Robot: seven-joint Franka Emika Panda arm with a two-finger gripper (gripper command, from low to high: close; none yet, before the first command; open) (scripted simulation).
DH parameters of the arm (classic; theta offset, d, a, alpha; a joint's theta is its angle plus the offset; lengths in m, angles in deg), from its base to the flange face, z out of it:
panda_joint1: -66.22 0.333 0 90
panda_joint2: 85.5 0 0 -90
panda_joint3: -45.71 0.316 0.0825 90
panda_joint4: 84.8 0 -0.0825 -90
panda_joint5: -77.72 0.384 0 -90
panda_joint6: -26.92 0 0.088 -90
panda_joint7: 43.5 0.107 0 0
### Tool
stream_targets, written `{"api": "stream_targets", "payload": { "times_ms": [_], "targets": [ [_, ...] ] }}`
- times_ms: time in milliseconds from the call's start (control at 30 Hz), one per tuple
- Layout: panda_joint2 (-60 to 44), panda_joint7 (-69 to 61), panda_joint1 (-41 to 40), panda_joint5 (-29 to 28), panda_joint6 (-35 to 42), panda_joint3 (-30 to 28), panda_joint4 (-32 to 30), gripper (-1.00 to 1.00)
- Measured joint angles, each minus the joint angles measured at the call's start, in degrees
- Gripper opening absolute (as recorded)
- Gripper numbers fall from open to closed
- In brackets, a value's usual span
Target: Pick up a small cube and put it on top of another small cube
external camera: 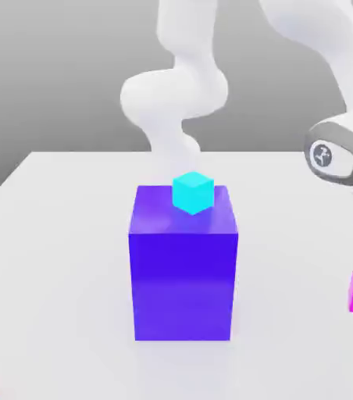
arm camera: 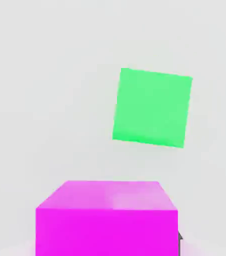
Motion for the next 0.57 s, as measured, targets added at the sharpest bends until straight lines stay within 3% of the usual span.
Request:
{"api": "stream_targets", "payload": {
  "times_ms": [100,200,233,433,567],
  "targets": [
    [-2.8,4.8,1.3,0.7,3.1,-0.7,6.0,-1.0],
    [-8.2,6.3,1.5,0.6,-0.3,-0.9,7.9,-1.0],
    [-10.1,6.4,1.6,0.6,-2.0,-1.0,8.1,1.0],
    [-11.1,6.5,1.7,0.6,-2.9,-1.1,8.2,1.0],
    [-5.6,6.5,1.7,0.6,2.2,-1.0,7.9,1.0]
  ]
}}
